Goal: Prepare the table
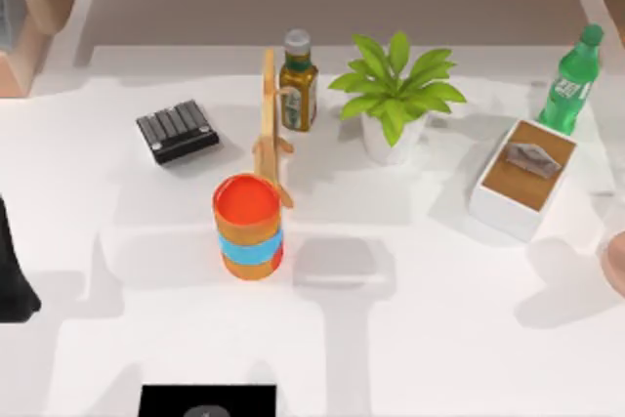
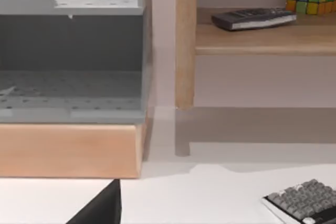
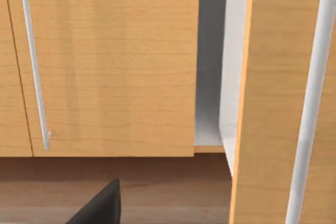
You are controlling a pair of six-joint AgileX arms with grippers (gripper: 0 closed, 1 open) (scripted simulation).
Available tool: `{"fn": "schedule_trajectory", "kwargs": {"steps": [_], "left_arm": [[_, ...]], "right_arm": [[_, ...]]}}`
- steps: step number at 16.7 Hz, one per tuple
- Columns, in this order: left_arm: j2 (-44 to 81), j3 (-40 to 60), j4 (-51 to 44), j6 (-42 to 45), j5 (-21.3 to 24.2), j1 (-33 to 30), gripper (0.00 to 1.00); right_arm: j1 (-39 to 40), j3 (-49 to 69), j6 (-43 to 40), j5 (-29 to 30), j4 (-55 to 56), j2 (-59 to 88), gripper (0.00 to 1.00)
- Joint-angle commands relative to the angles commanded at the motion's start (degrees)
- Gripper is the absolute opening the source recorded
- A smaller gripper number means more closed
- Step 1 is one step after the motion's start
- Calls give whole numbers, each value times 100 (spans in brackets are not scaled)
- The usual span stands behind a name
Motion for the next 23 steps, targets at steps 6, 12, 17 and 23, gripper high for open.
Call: {"fn": "schedule_trajectory", "kwargs": {"steps": [6, 12, 17, 23], "left_arm": [[0, 0, 0, 0, 0, 0, 100], [0, 0, 0, 0, 0, 0, 100], [0, 0, 0, 0, 0, 0, 100], [0, 0, 0, 0, 0, 0, 100]], "right_arm": [[0, 0, 0, 0, 0, 0, 100], [273, 357, -6, 276, -232, 132, 100], [340, 448, -7, 343, -292, 166, 100], [340, 448, -7, 343, -292, 166, 55]]}}
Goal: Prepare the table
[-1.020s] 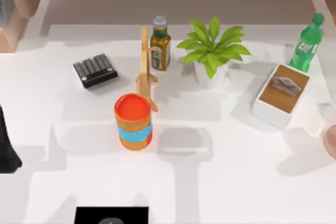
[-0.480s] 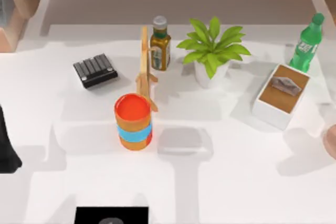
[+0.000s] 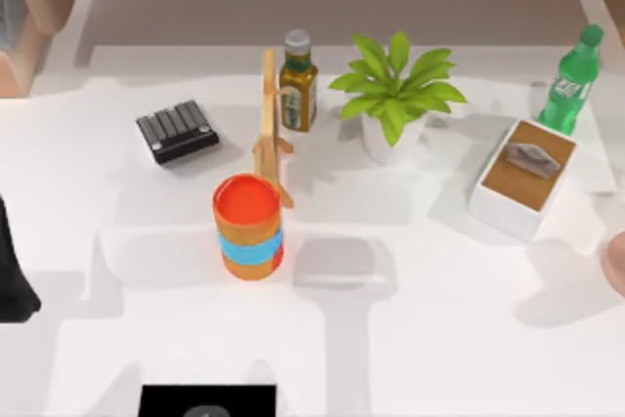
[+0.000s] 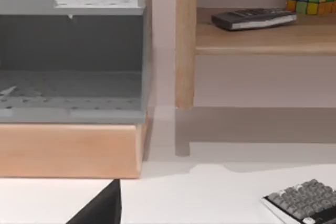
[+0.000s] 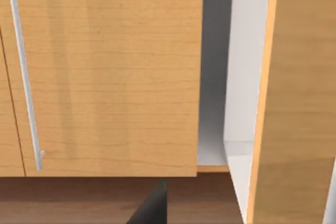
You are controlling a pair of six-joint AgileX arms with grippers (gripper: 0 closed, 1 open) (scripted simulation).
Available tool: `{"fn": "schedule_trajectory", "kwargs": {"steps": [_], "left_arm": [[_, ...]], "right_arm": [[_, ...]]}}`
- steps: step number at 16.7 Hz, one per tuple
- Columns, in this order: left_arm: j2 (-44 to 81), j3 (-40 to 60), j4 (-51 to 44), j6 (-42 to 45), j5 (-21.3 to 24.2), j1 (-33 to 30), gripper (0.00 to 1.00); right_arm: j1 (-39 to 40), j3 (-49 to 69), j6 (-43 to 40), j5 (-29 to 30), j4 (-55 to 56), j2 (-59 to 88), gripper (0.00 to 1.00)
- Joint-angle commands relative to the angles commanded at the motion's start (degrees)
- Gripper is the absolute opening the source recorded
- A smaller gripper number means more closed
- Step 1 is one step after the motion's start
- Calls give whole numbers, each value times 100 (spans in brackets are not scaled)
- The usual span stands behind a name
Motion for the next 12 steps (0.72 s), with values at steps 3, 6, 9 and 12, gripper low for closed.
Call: {"fn": "schedule_trajectory", "kwargs": {"steps": [3, 6, 9, 12], "left_arm": [[0, 0, 0, 0, 0, 0, 100], [0, 0, 0, 0, 0, 0, 100], [0, 0, 0, 0, 0, 0, 100], [0, 0, 0, 0, 0, 0, 100]], "right_arm": [[0, 0, 0, 0, 0, 0, 32], [0, 0, 0, 0, 0, 0, 10], [0, 0, 0, 0, 0, 0, 0], [0, 0, 0, 0, 0, 0, 0]]}}
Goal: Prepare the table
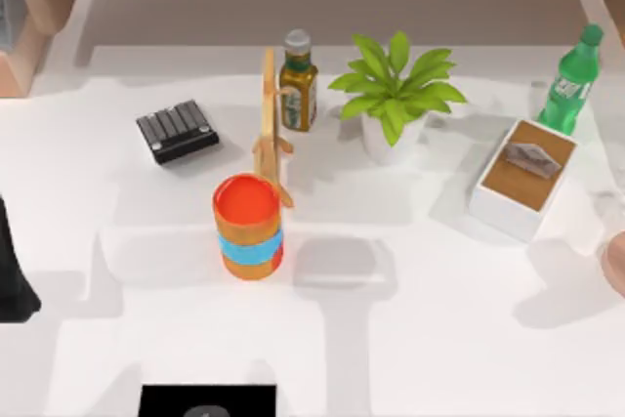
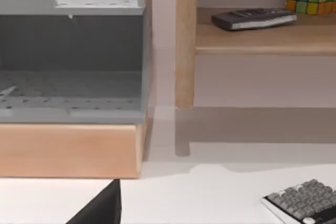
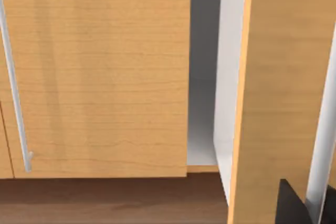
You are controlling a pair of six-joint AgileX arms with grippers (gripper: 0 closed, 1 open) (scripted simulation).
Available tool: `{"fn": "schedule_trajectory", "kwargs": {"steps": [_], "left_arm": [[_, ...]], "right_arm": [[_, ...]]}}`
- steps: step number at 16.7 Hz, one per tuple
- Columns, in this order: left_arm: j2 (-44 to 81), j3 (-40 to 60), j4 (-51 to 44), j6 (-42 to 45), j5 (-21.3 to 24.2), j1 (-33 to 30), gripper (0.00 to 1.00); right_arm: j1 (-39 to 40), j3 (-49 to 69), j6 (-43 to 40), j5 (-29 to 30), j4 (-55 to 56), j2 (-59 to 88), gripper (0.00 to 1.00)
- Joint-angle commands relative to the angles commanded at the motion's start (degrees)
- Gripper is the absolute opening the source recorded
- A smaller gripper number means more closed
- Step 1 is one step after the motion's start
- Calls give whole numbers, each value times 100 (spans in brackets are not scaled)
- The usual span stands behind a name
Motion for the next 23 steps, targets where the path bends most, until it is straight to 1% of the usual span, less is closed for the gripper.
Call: {"fn": "schedule_trajectory", "kwargs": {"steps": [6, 14, 19, 21, 23], "left_arm": [[0, 0, 0, 0, 0, 0, 100], [0, 0, 0, 0, 0, 0, 100], [0, 0, 0, 0, 0, 0, 100], [0, 0, 0, 0, 0, 0, 100], [0, 0, 0, 0, 0, 0, 100]], "right_arm": [[77, 84, -76, 80, -133, 114, 0], [655, 1232, -75, 673, -786, 545, 0], [646, 1233, -96, 704, -835, 588, 0], [745, 1439, -81, 819, -1008, 730, 0], [857, 1882, -81, 926, -1181, 878, 0]]}}
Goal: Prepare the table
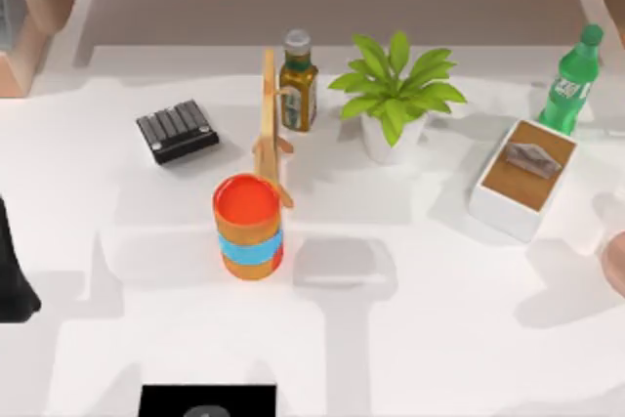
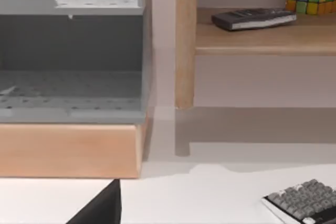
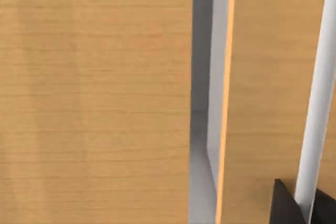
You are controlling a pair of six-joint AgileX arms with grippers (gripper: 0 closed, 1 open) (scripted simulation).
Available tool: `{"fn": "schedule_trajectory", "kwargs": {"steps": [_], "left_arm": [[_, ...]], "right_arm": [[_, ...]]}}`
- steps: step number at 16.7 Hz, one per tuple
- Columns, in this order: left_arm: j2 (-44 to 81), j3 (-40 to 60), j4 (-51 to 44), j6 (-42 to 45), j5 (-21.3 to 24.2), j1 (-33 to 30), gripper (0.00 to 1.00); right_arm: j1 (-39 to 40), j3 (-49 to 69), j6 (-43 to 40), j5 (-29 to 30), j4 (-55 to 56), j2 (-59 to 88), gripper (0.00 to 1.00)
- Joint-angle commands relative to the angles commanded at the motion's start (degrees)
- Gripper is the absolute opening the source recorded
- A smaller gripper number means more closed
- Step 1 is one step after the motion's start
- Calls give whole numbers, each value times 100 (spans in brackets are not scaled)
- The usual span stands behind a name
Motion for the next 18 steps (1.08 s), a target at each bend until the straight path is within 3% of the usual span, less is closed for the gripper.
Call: {"fn": "schedule_trajectory", "kwargs": {"steps": [4, 10, 18], "left_arm": [[0, 0, 0, 0, 0, 0, 100], [0, 0, 0, 0, 0, 0, 100], [0, 0, 0, 0, 0, 0, 100]], "right_arm": [[252, 721, -17, 234, -415, 283, 0], [267, 817, -13, 297, -515, 374, 0], [560, 2193, -28, 558, -1189, 924, 0]]}}
